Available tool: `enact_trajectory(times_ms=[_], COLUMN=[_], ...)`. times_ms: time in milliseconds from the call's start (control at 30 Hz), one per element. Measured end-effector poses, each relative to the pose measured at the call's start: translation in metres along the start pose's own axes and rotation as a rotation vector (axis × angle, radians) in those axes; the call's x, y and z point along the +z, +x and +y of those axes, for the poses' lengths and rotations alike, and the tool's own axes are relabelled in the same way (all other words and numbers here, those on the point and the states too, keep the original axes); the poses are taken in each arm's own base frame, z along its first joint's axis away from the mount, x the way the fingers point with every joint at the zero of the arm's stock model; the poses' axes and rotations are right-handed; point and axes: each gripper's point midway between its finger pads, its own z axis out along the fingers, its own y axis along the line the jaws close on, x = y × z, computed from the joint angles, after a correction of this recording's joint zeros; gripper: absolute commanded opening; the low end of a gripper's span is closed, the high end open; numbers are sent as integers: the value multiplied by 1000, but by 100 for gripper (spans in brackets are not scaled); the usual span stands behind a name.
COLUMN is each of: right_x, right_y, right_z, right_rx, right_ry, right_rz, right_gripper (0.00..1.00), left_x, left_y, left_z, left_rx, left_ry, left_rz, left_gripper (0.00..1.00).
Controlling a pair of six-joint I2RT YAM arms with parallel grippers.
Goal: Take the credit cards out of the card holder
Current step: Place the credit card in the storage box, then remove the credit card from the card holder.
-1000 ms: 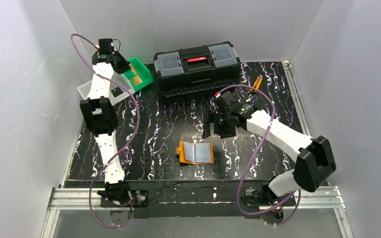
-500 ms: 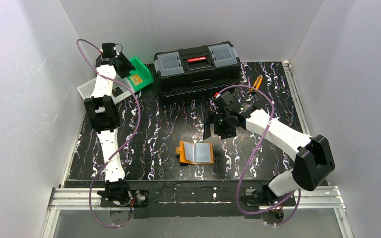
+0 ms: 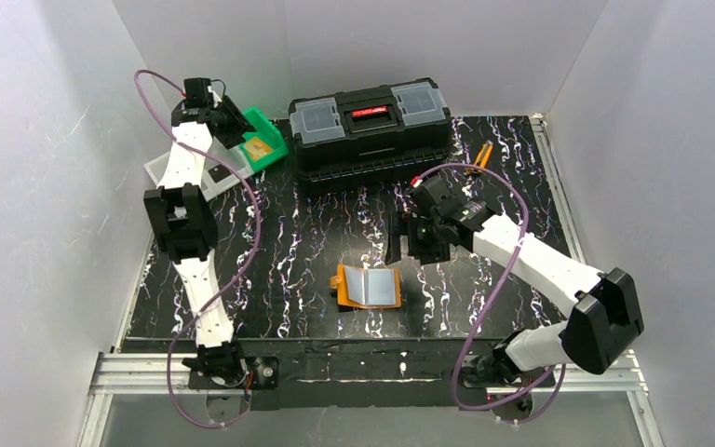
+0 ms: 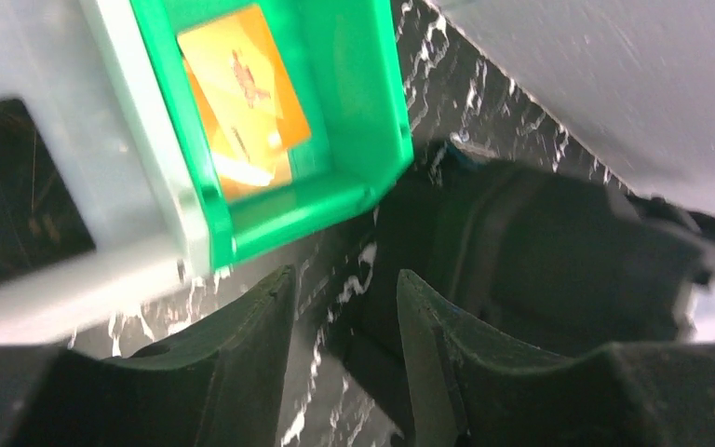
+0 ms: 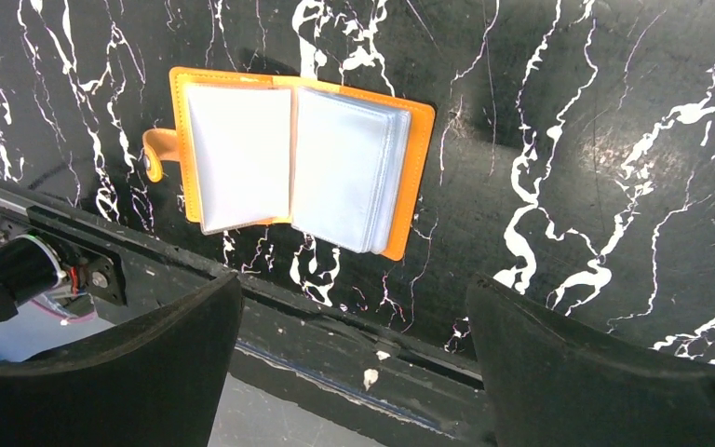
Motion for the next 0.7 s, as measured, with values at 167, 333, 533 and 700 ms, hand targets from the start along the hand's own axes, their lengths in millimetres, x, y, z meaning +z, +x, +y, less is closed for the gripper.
enact_trajectory(times_ms=[167,333,533,700], right_x=[1,-2,-7,-13], right_y=[14,17,25,35], right_z=[-9,-16,-36,-56], right_rx=[34,79,171,244], right_ry=[0,-12,-17,-4], right_rz=[-3,-33,-83,-123], right_gripper=[98,98,98,98], left_x=[-59,-121,-167,-189], left_y=[31,94,225,317], left_z=[-20,-51,-74,-65], left_rx=[32,108,272,415], left_ry=[32,98,173,167], left_rz=[17,54,226,362], left_gripper=[44,45,45,45])
